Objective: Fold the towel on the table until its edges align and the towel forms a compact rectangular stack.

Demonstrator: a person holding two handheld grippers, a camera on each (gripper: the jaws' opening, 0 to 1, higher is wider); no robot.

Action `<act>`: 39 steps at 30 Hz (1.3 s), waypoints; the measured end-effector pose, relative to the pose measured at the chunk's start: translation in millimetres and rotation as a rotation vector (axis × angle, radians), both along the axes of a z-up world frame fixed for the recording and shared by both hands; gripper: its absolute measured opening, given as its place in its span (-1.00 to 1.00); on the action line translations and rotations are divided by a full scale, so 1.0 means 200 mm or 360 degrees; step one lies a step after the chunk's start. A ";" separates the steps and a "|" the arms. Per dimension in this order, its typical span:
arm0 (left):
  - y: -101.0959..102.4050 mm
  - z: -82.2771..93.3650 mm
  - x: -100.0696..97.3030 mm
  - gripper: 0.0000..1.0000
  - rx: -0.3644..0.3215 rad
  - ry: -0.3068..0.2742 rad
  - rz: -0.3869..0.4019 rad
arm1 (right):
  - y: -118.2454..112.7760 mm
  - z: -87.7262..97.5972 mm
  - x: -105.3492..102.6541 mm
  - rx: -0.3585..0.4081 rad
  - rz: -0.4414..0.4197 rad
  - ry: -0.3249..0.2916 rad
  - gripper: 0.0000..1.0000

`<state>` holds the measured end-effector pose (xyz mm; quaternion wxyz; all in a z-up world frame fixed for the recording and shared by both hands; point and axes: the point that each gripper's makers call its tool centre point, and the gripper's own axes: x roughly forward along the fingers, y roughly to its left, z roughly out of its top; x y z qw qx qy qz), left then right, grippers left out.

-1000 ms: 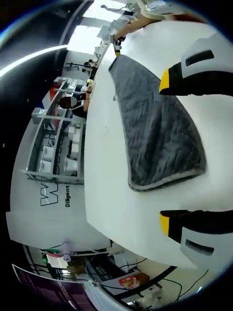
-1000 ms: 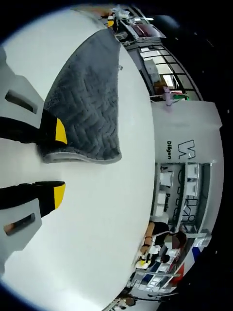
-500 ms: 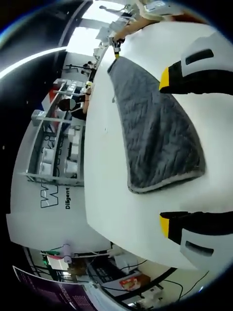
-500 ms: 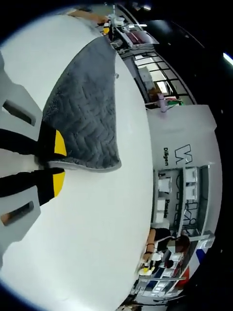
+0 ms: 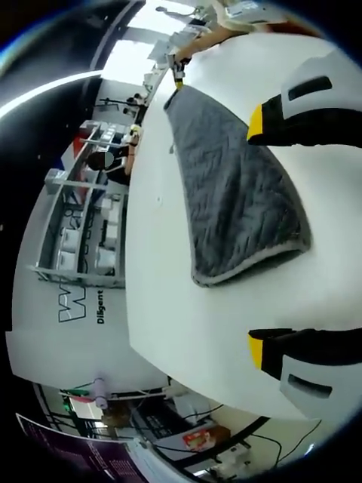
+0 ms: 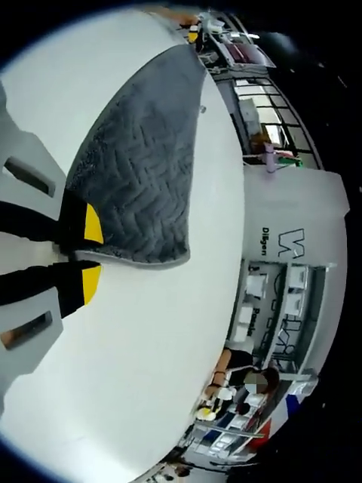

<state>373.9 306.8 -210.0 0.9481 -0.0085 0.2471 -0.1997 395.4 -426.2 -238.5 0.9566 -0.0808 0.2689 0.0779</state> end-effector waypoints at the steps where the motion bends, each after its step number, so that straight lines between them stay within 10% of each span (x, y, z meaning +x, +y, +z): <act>1: 0.00 0.00 0.00 0.99 0.0003 0.0003 0.0002 | -0.02 0.00 0.00 -0.0032 -0.0007 -0.0001 -0.91; 21: 0.00 -0.01 0.00 0.99 0.0005 0.0029 -0.0011 | -0.27 0.02 0.00 -0.0809 -0.0088 0.0069 -0.94; 30: -0.01 -0.01 -0.01 0.99 -0.0001 0.0026 -0.0011 | -0.22 0.11 0.01 -0.1275 -0.0081 0.0089 -0.96; 39: -0.02 -0.01 -0.01 0.99 0.0004 0.0035 -0.0017 | 0.02 0.25 0.04 -0.1412 0.0029 -0.0091 -0.96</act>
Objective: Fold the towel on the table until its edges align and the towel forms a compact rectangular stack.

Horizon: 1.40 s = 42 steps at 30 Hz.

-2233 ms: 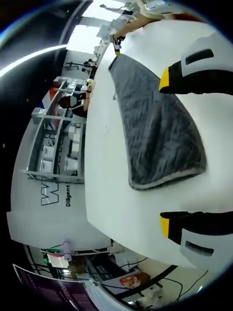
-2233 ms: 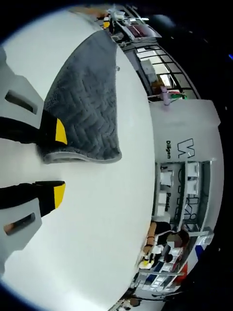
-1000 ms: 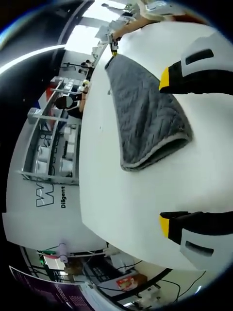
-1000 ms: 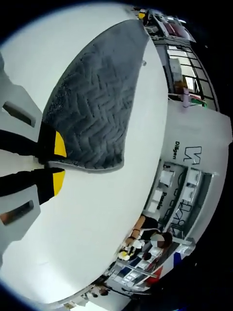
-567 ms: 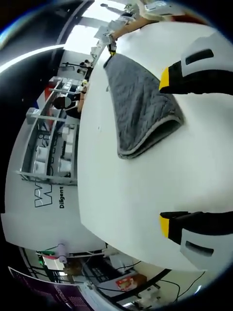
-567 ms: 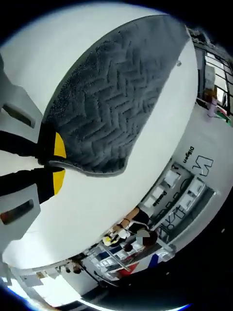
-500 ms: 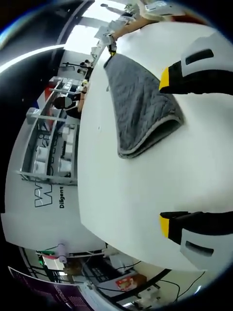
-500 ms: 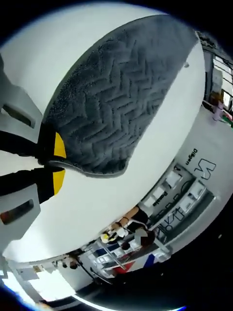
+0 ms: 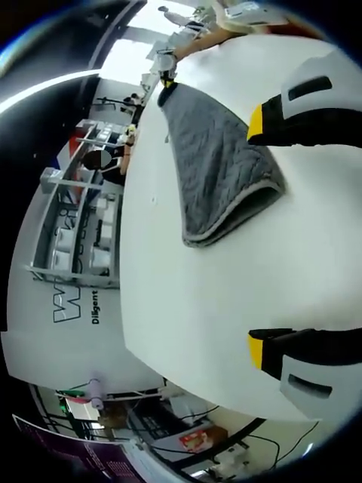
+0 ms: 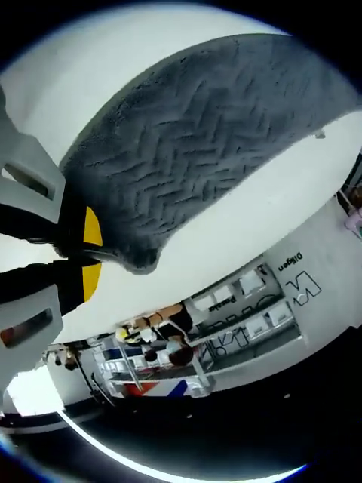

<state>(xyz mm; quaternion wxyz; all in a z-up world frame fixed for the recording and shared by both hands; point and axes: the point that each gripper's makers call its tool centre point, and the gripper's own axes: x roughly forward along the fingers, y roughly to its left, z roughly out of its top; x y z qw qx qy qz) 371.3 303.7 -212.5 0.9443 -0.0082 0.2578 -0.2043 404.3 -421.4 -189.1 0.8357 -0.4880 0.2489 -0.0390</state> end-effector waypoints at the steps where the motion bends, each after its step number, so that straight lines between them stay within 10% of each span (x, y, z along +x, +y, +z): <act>1: 0.00 0.00 0.00 0.99 0.0000 0.0000 0.0000 | 0.03 0.01 0.00 -0.0007 0.0025 -0.0005 -0.96; 20: 0.01 0.01 0.01 0.99 -0.0009 -0.0003 -0.0001 | 0.62 -0.03 -0.03 0.0074 0.0489 0.0079 -0.97; 29: 0.02 0.00 0.01 0.97 -0.0011 -0.0001 0.0004 | 0.79 -0.15 -0.08 0.0495 0.0639 0.0270 -0.87; 37: 0.03 0.00 0.02 0.97 -0.0013 0.0000 0.0004 | 0.85 0.12 -0.10 0.1071 0.0728 -0.0041 -0.66; 42: 0.03 0.00 0.01 0.97 -0.0014 0.0002 0.0009 | 0.68 0.07 -0.05 0.0823 0.0500 -0.0056 -0.66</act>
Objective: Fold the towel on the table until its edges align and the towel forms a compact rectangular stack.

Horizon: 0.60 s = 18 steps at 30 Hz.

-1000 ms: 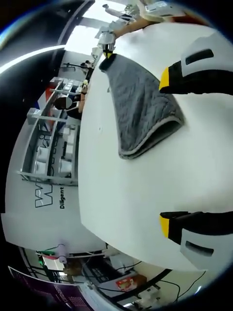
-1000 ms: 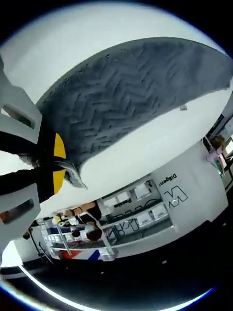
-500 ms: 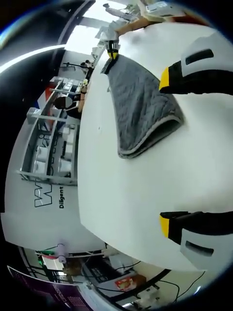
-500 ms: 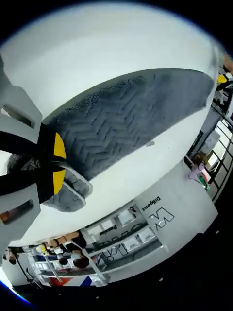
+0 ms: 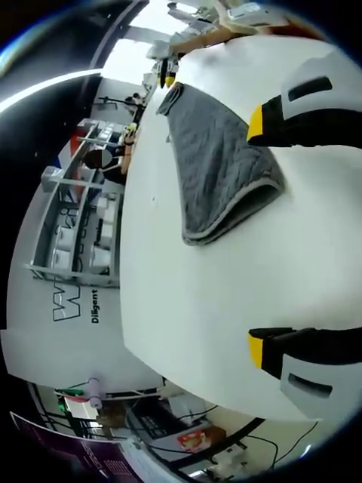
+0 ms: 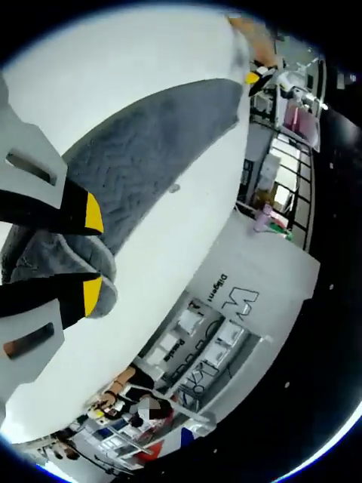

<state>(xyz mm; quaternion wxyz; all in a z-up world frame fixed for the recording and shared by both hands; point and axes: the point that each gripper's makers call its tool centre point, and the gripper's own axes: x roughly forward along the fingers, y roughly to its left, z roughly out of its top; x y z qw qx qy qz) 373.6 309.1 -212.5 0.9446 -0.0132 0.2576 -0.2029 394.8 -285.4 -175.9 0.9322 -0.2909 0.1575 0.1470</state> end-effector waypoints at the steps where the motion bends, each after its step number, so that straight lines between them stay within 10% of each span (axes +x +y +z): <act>1: 0.00 0.00 0.00 0.97 0.0001 0.0002 -0.0001 | 0.01 -0.02 0.01 0.0030 0.0010 0.0021 -0.66; 6: -0.01 0.00 -0.01 0.96 0.0000 0.0003 -0.0002 | -0.04 -0.16 0.01 -0.0060 -0.0081 0.0187 -0.67; 18: -0.01 -0.01 -0.01 0.96 0.0007 0.0014 -0.0009 | -0.06 -0.25 -0.03 0.0163 -0.0161 0.0377 -0.99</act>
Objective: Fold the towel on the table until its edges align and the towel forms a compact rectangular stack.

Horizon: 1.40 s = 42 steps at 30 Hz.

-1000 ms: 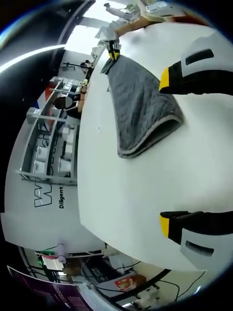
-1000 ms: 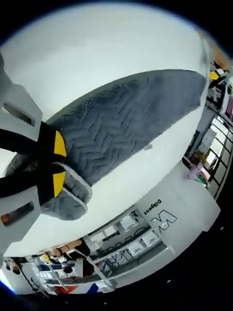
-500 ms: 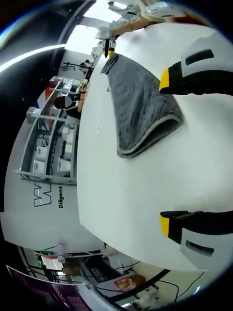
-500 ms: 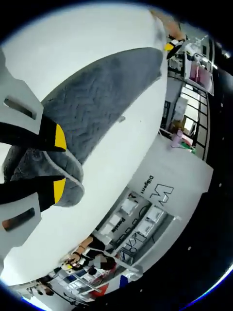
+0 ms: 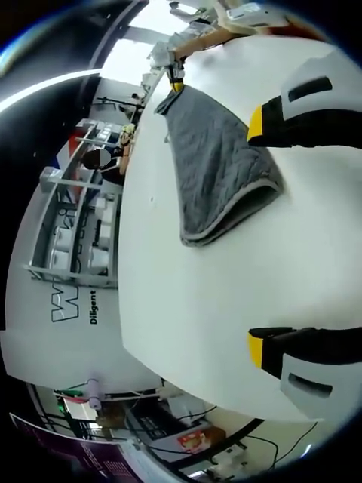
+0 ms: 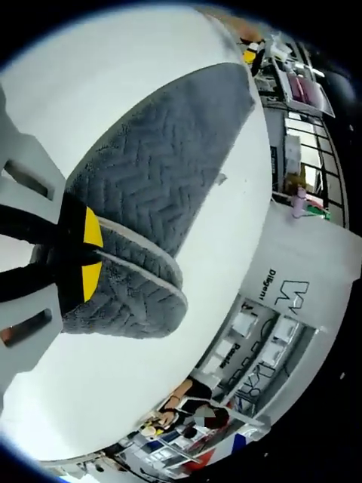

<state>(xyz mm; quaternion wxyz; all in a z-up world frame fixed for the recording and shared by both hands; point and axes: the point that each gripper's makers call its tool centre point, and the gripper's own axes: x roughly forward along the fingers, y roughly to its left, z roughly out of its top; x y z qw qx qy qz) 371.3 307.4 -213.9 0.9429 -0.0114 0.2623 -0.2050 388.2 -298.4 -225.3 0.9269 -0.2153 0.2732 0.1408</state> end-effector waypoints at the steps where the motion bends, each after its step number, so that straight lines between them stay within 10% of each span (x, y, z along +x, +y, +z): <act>1: 0.00 0.00 0.00 0.96 0.0000 -0.0001 0.0000 | 0.00 0.01 0.00 0.0006 0.0001 -0.0013 -1.00; 9: -0.01 0.00 0.00 0.95 0.0000 -0.0002 0.0002 | 0.02 0.18 -0.03 0.0275 0.0027 -0.0157 -1.00; 14: 0.00 -0.01 0.00 0.95 0.0003 0.0003 0.0007 | 0.09 0.18 -0.08 0.0402 0.0133 -0.0066 -1.00; 23: 0.01 -0.02 0.00 0.94 0.0007 0.0016 0.0010 | 0.22 0.05 -0.17 0.0400 0.0308 0.0176 -0.99; 35: 0.00 -0.01 0.00 0.92 0.0002 0.0004 0.0011 | 0.29 0.01 -0.19 0.0305 0.0473 0.0179 -0.43; 42: -0.01 -0.01 0.00 0.91 0.0000 0.0003 0.0011 | 0.24 -0.03 -0.18 0.0203 0.0413 0.0202 -0.61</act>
